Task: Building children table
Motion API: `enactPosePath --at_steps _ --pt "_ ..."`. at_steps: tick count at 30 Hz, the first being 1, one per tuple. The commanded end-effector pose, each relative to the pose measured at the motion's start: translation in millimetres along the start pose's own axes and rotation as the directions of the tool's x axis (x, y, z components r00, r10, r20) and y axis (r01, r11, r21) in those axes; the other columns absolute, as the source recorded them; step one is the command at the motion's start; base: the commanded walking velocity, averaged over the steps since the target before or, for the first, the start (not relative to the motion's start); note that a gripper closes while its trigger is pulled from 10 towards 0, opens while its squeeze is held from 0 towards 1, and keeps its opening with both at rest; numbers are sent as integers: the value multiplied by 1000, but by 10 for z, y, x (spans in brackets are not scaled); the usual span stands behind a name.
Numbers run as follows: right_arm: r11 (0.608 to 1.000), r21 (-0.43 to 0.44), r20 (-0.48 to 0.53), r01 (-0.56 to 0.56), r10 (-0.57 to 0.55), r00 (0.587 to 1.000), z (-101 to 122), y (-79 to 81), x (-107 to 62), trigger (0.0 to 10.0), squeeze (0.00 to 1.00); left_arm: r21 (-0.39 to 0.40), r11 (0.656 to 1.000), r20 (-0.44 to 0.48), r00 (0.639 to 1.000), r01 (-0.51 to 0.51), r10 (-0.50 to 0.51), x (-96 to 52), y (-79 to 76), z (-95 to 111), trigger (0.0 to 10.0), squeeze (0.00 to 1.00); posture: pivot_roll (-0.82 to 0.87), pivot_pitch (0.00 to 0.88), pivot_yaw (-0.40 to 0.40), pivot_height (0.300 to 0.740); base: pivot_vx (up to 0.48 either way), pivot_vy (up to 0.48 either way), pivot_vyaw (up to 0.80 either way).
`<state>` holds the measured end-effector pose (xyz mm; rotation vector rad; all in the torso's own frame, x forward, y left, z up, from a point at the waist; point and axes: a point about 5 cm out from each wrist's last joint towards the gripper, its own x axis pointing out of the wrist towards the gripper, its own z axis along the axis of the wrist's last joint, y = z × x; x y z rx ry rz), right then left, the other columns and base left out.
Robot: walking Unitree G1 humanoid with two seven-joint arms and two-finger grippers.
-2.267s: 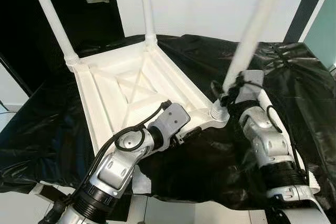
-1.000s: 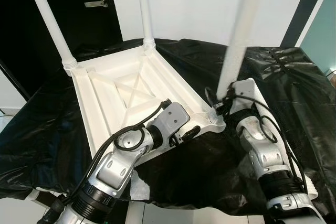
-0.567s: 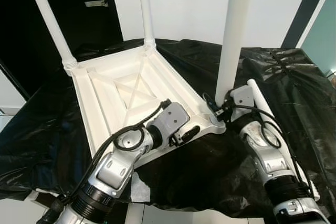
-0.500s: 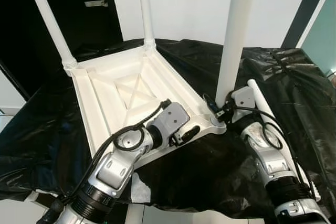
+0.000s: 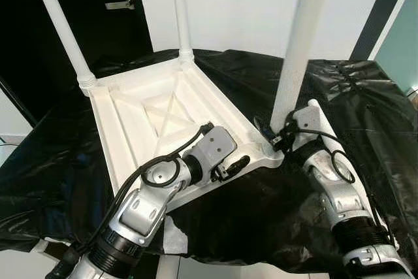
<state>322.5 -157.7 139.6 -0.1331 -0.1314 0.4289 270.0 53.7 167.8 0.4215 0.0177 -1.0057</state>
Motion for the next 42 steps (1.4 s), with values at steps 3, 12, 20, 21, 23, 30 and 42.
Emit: enactPosePath --at_steps 3,12,20,21,23,30,42 --pt "985 161 -218 61 -25 976 -433 0 -163 10000 0 11 1000 -13 1000 20 -20 -25 15 5 10000 0 -13 14 28 740 0 0 0" --pt "955 257 -272 148 -75 959 -460 -80 -159 10000 0 13 1000 -16 1000 16 -16 -34 24 2 10000 0 -15 17 25 740 0 0 0" --pt "973 205 -276 108 -49 960 -451 -76 -166 10000 0 10 1000 -15 1000 16 -16 -21 15 3 10000 0 -16 17 23 740 0 0 0" --pt "973 205 -276 108 -49 960 -451 -76 -166 10000 0 10 1000 -15 1000 16 -16 -21 15 3 10000 0 -16 17 23 740 0 0 0" --pt "987 149 -272 62 -20 962 -447 -55 -171 10000 0 9 1000 -15 1000 16 -16 -18 12 4 10000 0 -17 18 23 740 0 0 0" --pt "990 98 -251 -102 123 960 -478 -70 -261 10000 0 9 1000 -13 1000 24 -24 -16 11 11 10000 0 -17 19 29 740 0 0 0" --pt "980 150 -224 -131 163 961 -461 -177 -256 10000 0 15 1000 -9 1000 19 -19 -13 34 33 10000 0 -17 13 23 740 0 0 0"
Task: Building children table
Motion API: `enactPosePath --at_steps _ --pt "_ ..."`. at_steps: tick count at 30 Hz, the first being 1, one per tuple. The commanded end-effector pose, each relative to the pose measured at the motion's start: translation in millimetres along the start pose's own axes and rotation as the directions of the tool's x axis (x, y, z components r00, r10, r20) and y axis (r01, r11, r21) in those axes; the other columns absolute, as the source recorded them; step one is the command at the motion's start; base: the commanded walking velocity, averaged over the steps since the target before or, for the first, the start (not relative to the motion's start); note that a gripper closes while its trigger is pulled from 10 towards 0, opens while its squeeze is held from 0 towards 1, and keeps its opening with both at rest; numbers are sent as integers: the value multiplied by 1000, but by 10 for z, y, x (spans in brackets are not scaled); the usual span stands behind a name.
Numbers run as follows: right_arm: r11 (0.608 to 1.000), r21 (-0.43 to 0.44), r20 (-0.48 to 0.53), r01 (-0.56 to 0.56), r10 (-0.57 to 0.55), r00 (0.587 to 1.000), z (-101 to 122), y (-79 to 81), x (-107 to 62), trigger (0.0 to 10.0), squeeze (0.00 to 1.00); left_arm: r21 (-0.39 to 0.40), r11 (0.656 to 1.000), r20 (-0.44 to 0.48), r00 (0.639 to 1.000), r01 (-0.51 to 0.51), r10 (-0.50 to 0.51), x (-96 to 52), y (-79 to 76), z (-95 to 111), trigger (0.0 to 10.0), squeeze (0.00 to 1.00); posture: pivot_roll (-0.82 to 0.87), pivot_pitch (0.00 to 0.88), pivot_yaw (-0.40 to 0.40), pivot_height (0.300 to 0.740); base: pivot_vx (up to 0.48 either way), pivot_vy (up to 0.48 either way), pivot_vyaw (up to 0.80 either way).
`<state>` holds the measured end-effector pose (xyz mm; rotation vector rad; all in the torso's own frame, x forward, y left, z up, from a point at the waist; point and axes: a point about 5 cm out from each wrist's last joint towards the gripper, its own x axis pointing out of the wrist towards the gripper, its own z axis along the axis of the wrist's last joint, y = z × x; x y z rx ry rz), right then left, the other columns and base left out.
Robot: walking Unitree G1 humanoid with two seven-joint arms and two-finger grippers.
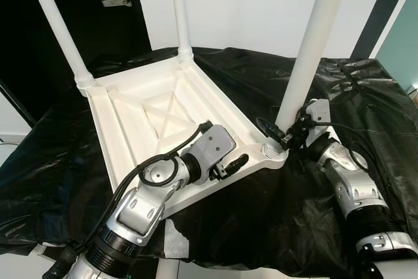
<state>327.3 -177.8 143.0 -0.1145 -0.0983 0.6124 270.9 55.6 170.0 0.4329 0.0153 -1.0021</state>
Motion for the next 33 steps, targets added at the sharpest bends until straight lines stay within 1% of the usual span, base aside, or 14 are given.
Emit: enactPosePath --at_steps 1,5,7,10,15,19,21,23,25,27,28,29,30,33 --pt "992 115 -212 48 -23 977 -471 51 -203 10000 0 5 1000 -5 1000 22 -22 3 11 20 10000 0 -17 13 23 740 0 0 0" --pt "985 151 -200 79 -48 979 -471 87 -182 10000 0 3 1000 -3 1000 22 -22 -5 4 17 10000 0 -17 14 20 740 0 0 0" --pt "972 181 -211 153 -113 971 -485 89 -151 10000 0 2 1000 -3 1000 22 -22 -11 1 11 10000 0 -21 11 22 740 0 0 0" --pt "966 190 -211 174 -133 968 -474 102 -125 10000 0 2 1000 -1 1000 23 -23 -10 1 13 10000 0 -23 10 23 740 0 0 0" --pt "958 176 -217 227 -187 958 -435 140 -49 10000 0 4 1000 2 1000 29 -29 3 -5 15 10000 0 -30 4 22 740 0 0 0" --pt "951 111 -225 289 -260 939 -403 172 -7 10000 0 5 1000 4 1000 30 -30 22 -11 18 10000 0 -33 0 14 740 0 0 0" --pt "933 59 -222 356 -335 916 -384 208 13 10000 0 5 1000 6 1000 29 -29 31 -13 21 10000 0 -34 0 7 740 0 0 0" --pt "899 2 -210 438 -428 879 -365 250 28 10000 0 4 1000 8 1000 24 -24 40 -15 22 10000 0 -32 0 0 740 0 0 0" --pt "885 -13 -204 465 -458 865 -360 261 32 10000 0 4 1000 9 1000 22 -22 43 -16 22 10000 0 -32 0 0 740 0 0 0" --pt "836 22 -188 549 -536 823 -369 331 52 10000 0 4 1000 11 1000 19 -19 53 -21 28 10000 0 -22 0 -9 740 0 0 0" --pt "836 22 -188 549 -536 823 -369 331 52 10000 0 4 1000 11 1000 19 -19 53 -21 28 10000 0 -22 0 -9 740 0 0 0" --pt "800 58 -194 597 -578 793 -389 411 68 10000 0 5 1000 12 1000 17 -17 56 -23 33 10000 0 -20 0 -10 740 0 0 0" --pt "800 58 -194 597 -578 793 -389 411 68 10000 0 5 1000 12 1000 17 -17 56 -23 33 10000 0 -20 0 -10 740 0 0 0" --pt "780 138 -222 610 -576 787 -417 564 120 10000 0 6 1000 10 1000 15 -15 48 -23 30 10000 0 -16 0 -12 740 0 0 0"
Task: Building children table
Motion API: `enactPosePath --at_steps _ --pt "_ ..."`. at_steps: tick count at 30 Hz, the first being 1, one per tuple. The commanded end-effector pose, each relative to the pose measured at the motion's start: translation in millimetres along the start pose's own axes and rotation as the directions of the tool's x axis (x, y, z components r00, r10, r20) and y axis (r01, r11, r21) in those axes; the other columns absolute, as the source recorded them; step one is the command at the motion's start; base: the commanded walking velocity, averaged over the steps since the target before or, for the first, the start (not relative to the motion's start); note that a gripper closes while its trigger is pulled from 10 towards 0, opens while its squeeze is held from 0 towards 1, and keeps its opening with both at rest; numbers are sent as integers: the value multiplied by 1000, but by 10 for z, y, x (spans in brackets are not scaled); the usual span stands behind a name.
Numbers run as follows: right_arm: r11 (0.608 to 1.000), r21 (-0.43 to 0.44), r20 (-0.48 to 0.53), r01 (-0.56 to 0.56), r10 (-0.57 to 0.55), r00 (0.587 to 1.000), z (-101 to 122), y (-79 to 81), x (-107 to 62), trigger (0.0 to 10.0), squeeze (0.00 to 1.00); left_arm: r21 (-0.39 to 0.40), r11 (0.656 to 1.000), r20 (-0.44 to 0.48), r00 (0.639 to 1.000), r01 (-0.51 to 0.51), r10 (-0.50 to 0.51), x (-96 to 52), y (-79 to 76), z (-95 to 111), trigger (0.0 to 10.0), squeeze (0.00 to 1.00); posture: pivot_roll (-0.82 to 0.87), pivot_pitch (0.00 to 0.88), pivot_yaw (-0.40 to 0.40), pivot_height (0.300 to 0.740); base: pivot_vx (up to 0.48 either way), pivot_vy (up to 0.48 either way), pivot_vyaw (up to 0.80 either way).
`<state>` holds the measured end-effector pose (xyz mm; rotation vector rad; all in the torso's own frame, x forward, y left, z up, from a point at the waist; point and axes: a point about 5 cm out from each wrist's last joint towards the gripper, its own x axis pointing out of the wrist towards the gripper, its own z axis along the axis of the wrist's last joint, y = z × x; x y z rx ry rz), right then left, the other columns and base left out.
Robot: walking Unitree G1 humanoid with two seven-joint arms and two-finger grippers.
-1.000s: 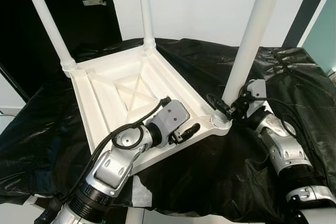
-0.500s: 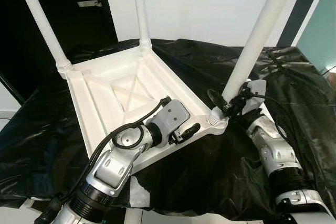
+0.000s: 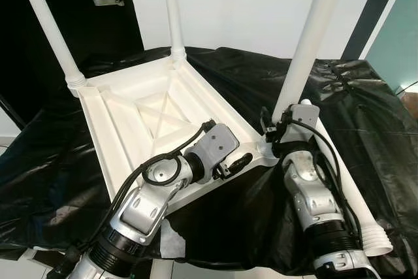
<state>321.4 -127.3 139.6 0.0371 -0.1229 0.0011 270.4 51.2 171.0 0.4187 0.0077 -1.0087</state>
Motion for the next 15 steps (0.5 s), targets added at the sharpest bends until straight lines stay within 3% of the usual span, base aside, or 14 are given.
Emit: enactPosePath --at_steps 1,15 --pt "999 23 -216 43 -37 976 -431 -25 -165 10000 0 13 1000 -4 1000 11 -11 17 -3 4 10000 0 -16 0 -12 740 0 0 0" --pt "988 78 -206 137 -118 971 -385 -12 -182 10000 0 20 1000 0 1000 20 -20 41 5 19 10000 0 -28 0 0 740 0 0 0"
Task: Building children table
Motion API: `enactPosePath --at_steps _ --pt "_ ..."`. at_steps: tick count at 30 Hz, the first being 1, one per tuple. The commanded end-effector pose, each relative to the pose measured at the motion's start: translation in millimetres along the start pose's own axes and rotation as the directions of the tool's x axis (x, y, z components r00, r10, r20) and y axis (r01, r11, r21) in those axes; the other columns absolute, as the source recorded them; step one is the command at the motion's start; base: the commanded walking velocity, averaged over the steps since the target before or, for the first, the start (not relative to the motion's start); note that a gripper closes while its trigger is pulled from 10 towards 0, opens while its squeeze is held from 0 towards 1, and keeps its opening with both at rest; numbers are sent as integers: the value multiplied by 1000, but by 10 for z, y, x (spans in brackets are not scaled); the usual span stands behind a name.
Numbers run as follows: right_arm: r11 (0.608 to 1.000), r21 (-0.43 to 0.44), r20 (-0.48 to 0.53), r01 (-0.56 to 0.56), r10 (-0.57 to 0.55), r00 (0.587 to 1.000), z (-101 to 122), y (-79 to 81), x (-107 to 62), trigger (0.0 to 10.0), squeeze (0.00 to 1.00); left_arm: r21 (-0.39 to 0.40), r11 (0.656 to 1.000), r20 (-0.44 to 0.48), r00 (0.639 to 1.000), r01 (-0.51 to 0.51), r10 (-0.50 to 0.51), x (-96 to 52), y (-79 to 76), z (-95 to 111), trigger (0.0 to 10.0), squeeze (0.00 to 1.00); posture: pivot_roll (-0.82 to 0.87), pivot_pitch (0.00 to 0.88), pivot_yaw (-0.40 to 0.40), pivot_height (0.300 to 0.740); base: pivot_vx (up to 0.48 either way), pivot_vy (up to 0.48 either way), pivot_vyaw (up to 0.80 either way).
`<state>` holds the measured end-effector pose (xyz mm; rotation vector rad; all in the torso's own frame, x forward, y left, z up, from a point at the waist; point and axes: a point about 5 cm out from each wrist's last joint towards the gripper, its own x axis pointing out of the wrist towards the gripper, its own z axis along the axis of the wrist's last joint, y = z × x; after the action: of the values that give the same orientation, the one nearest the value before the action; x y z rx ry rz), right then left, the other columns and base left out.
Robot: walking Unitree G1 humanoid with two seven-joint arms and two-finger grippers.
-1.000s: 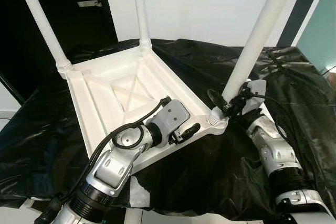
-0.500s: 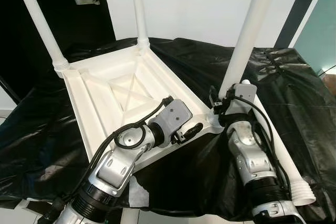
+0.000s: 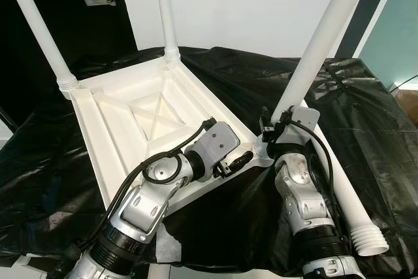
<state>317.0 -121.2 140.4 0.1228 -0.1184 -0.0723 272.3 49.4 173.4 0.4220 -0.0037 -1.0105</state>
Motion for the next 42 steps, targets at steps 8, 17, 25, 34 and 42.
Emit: enactPosePath --at_steps 8,17,25,34,42 --pt "974 205 -157 97 -65 985 -272 -147 -87 10000 0 10 1000 -7 1000 16 -16 2 -5 -11 10000 0 -25 0 -4 740 0 0 0" --pt "996 64 -179 63 -51 983 -296 -183 -65 10000 0 8 1000 -7 1000 11 -11 -6 4 -19 10000 0 -28 0 -3 740 0 0 0" --pt "969 -198 -246 -150 99 964 -446 -263 -103 10000 0 6 1000 -6 1000 7 -7 -3 13 -15 10000 0 -32 0 1 740 0 0 0" --pt "940 -238 -238 -243 186 953 -444 -551 -128 10000 0 9 1000 -11 1000 5 -5 -17 31 -16 10000 0 -35 0 11 740 0 0 0" --pt "819 -363 -284 -444 356 890 -533 -661 -242 10000 0 12 1000 -10 1000 12 -12 -14 39 -2 10000 0 -35 0 20 740 0 0 0"
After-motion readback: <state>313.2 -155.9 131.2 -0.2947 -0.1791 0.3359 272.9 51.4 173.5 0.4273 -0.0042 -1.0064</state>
